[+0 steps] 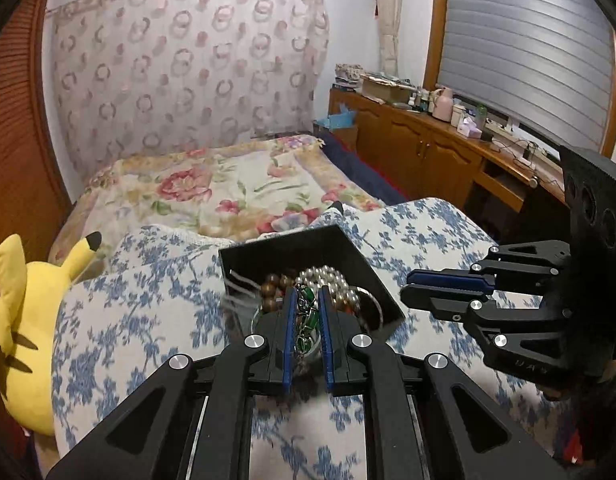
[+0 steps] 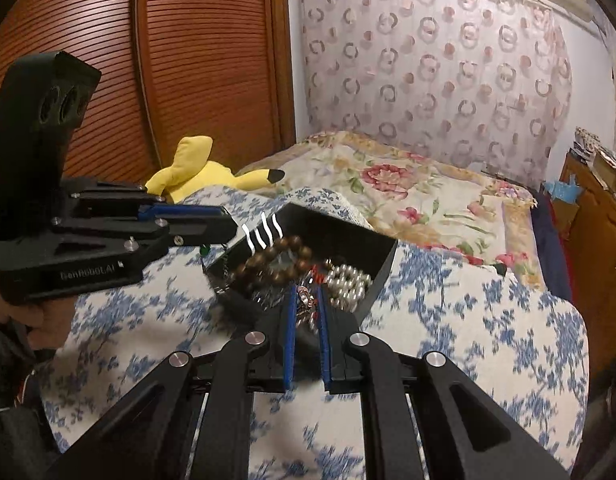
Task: Organize jewelry
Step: 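Lower the ring and green pendant chain into the black box with both tools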
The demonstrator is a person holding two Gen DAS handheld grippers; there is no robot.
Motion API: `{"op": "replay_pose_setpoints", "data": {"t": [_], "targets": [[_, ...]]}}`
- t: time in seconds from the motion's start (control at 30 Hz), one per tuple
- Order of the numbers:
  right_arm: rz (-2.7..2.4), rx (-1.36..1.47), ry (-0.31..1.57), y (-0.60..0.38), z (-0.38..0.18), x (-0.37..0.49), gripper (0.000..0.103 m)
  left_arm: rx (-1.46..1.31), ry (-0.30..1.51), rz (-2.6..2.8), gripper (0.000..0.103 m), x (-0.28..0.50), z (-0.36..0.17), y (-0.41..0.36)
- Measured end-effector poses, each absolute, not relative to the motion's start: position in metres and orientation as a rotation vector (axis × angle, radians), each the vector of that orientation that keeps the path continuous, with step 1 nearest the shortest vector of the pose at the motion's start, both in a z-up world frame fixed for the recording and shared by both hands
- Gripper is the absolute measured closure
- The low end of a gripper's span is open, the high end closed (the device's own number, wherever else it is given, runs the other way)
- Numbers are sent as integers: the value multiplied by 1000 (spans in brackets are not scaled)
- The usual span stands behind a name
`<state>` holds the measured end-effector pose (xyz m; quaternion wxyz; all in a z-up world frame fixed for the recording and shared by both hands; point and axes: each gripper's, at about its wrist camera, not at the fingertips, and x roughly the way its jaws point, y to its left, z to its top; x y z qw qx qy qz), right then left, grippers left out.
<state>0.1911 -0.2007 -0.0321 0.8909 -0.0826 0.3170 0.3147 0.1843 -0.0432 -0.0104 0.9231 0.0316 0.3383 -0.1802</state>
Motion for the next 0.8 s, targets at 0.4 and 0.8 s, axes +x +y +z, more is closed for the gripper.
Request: {"op": "replay_pose_setpoints", "data": {"t": [0.4, 0.8], "targets": [[670, -135, 698, -194, -45, 231, 91, 55, 705, -363, 93, 223, -8, -48], [652, -128, 698, -195, -50, 233, 83, 42, 708, -300, 66, 222, -12, -38]]}}
